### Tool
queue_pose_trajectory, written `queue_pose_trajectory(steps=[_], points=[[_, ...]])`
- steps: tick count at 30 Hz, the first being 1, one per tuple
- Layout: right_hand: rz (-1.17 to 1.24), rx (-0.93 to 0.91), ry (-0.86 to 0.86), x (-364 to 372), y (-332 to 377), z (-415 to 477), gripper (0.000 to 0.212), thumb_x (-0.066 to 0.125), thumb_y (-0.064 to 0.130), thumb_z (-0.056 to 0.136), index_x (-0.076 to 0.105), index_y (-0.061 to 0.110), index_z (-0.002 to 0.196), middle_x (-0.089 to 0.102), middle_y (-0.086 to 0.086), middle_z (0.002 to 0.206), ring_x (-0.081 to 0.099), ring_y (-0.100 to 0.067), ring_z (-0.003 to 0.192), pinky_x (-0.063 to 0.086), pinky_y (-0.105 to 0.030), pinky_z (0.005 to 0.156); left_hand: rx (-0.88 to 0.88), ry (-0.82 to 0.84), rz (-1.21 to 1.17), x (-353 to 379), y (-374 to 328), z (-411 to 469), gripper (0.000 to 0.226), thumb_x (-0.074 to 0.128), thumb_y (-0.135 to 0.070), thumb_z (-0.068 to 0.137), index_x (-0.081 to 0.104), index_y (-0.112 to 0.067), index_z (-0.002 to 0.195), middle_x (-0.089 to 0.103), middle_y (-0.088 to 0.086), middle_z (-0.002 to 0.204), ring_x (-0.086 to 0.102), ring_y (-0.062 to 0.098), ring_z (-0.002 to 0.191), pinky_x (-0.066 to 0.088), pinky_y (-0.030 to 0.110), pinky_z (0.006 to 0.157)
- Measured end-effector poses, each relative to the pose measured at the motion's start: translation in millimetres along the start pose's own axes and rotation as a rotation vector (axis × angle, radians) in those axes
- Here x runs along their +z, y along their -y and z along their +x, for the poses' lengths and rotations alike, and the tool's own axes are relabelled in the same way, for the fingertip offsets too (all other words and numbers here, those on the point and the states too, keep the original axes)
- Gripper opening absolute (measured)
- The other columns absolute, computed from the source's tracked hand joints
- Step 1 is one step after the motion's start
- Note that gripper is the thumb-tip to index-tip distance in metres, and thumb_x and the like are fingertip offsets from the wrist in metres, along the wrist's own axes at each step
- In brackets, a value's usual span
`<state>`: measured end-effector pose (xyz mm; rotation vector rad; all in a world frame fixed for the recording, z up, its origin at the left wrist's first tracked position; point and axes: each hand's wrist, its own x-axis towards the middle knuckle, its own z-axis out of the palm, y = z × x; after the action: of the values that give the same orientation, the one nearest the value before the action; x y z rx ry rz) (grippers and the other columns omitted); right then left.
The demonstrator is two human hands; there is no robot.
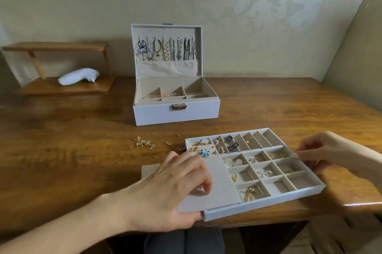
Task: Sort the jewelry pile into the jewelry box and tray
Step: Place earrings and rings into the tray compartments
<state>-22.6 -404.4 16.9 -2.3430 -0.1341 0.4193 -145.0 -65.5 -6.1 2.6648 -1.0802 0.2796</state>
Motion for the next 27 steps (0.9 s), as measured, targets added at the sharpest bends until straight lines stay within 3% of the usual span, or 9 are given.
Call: queue_pose_trajectory(steps=[5,7,10,12,14,16,21,25,27], points=[[0.073,0.071,-0.012,3.3,-6.3,2.5,0.086,0.083,0.07,0.007,0.074,0.009,0.068,0.071,-0.016,0.07,0.069,-0.024,0.061,0.056,-0.031,0.054,-0.129,0.122,-0.196,-19.3,7.4,-3.0,0.04,0.055,-0.064,0.08,0.049,-0.035,0.107,0.039,-0.028,0.102,0.035,-0.006,0.102,0.024,0.012,0.092],[0.09,0.09,-0.032,4.3,-10.4,3.0,0.091,0.08,0.072,0.001,0.075,0.011,0.069,0.07,-0.016,0.069,0.067,-0.022,0.059,0.057,-0.033,0.056,-0.318,-0.006,-0.335,-29.0,27.8,-3.8,0.033,0.058,-0.058,0.078,0.054,-0.033,0.1,0.051,-0.024,0.099,0.048,-0.001,0.097,0.037,0.01,0.085],[0.067,0.103,-0.053,9.6,-5.8,-0.1,0.064,0.089,0.059,0.027,0.075,0.011,0.068,0.07,-0.016,0.067,0.067,-0.023,0.058,0.059,-0.041,0.06,-0.624,-0.281,-0.164,-36.8,86.8,-11.3,0.014,0.069,-0.032,0.082,0.059,-0.026,0.09,0.061,-0.011,0.092,0.057,0.003,0.076,0.041,0.011,0.063],[0.04,0.114,-0.073,13.2,1.8,-2.0,0.019,0.084,0.025,0.065,0.074,0.01,0.065,0.07,-0.017,0.067,0.067,-0.025,0.056,0.06,-0.046,0.062,-0.781,-0.253,-0.04,-36.4,118.1,-19.8,0.013,0.07,-0.025,0.082,0.06,-0.024,0.091,0.062,-0.007,0.096,0.056,0.002,0.075,0.038,0.015,0.06],[-0.023,0.112,-0.127,11.8,-3.5,4.8,0.016,0.074,0.01,0.079,0.072,0.007,0.064,0.07,-0.017,0.065,0.067,-0.024,0.053,0.058,-0.037,0.054,-0.823,-0.203,-0.06,-32.2,132.4,-25.6,0.011,0.069,-0.025,0.083,0.061,-0.026,0.089,0.06,-0.008,0.098,0.056,0.003,0.077,0.037,0.014,0.06],[-0.063,0.13,-0.16,11.3,-10.4,10.2,0.023,0.072,0.007,0.081,0.07,0.008,0.058,0.069,-0.017,0.062,0.066,-0.023,0.049,0.055,-0.032,0.049,-0.745,-0.159,-0.085,-27.8,134.1,-26.3,0.012,0.07,-0.028,0.082,0.06,-0.033,0.085,0.059,-0.012,0.097,0.053,0.003,0.083,0.04,0.017,0.066],[-0.093,0.168,-0.184,6.8,-17.0,9.2,0.022,0.074,0.008,0.08,0.07,0.008,0.059,0.069,-0.019,0.064,0.065,-0.028,0.05,0.058,-0.043,0.056,-0.502,-0.002,0.0,-17.6,133.4,-11.9,0.009,0.067,-0.036,0.083,0.059,-0.039,0.088,0.046,-0.022,0.091,0.038,-0.002,0.093,0.033,0.024,0.085],[-0.012,0.12,-0.172,7.5,-16.1,1.7,0.013,0.077,0.018,0.075,0.074,0.017,0.063,0.071,-0.014,0.065,0.066,-0.021,0.05,0.054,-0.031,0.05,-0.494,0.055,0.033,-13.6,138.2,-4.0,0.016,0.064,-0.032,0.086,0.054,-0.034,0.075,0.044,-0.018,0.091,0.038,0.002,0.094,0.031,0.025,0.09],[0.05,0.075,-0.193,5.8,-17.0,-3.1,0.013,0.079,0.032,0.063,0.075,0.022,0.07,0.072,-0.011,0.069,0.067,-0.02,0.053,0.056,-0.033,0.057,-0.522,0.044,-0.013,-14.8,137.2,-0.6,0.017,0.063,-0.028,0.087,0.052,-0.031,0.075,0.047,-0.014,0.091,0.043,0.005,0.091,0.035,0.024,0.087]])
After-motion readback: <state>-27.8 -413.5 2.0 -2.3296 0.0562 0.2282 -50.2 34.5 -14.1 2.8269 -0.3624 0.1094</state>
